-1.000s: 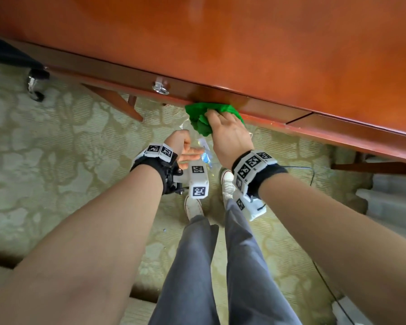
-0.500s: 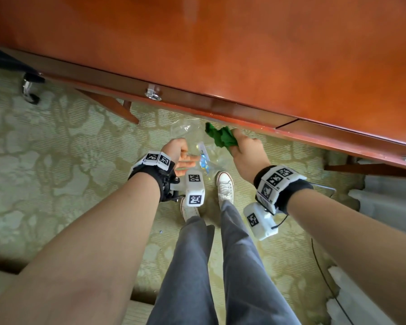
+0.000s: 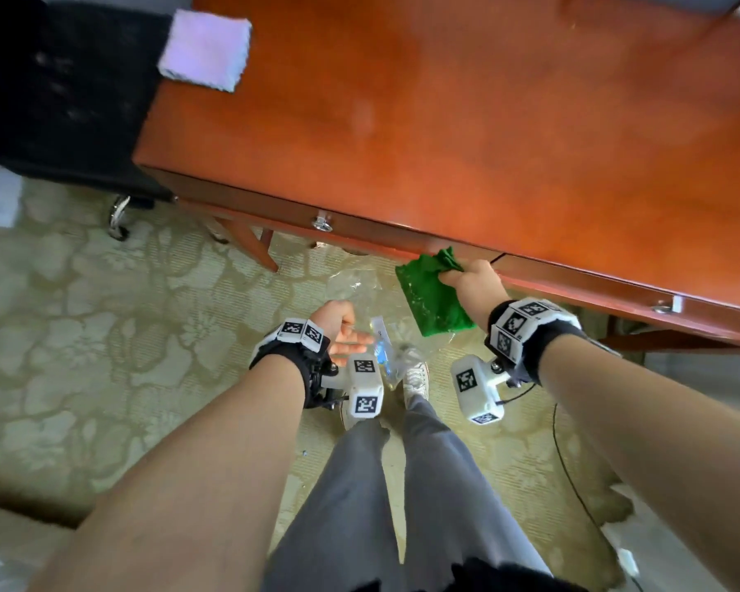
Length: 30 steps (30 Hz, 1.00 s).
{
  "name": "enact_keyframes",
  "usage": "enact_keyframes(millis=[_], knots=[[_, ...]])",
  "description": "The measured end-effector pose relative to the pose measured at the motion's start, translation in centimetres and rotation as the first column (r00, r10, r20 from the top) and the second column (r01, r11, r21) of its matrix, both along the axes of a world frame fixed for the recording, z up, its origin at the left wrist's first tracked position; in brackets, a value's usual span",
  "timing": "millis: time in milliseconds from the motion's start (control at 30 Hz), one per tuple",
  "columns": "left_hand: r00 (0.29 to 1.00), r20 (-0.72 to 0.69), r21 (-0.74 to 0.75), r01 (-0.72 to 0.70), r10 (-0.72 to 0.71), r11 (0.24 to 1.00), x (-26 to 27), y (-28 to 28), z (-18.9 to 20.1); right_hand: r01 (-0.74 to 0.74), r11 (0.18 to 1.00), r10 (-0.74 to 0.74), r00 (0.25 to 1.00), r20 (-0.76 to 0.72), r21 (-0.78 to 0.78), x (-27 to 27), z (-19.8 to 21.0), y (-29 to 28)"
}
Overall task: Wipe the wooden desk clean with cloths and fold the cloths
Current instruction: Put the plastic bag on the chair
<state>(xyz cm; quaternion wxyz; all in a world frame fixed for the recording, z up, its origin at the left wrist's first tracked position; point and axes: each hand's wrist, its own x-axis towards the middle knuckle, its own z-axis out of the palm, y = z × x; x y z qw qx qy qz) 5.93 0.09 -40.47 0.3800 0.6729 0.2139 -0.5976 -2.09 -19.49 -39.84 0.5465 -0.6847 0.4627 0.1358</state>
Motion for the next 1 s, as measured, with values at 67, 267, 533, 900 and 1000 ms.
enact_keyframes(millis=[67, 267, 533, 900, 1000], knots=[[1.000, 0.021, -0.040, 0.001, 0.000, 0.999, 0.2, 1.4, 2.4, -0.024, 1.000, 0.024, 1.000, 0.010, -0.009, 0.6, 3.1, 0.8], [0.970, 0.211, -0.133, -0.095, 0.122, 0.987, 2.3, 5.0, 9.3, -0.074, 0.996, 0.079, 0.992, 0.098, -0.052, 3.1, 9.8, 4.4], [0.916, 0.343, -0.133, -0.174, 0.210, 0.976, 5.9, 12.9, 16.9, -0.193, 0.976, 0.214, 0.945, 0.248, -0.104, 10.5, 15.6, 10.8], [0.767, 0.387, -0.301, -0.420, 0.512, 0.856, 15.1, 22.4, 20.5, -0.438, 0.893, 0.442, 0.816, 0.373, -0.099, 22.7, 19.3, 20.1], [0.743, 0.398, -0.291, -0.454, 0.538, 0.842, 19.2, 24.0, 20.1, -0.561, 0.778, 0.627, 0.711, 0.318, -0.281, 27.3, 17.8, 21.9]])
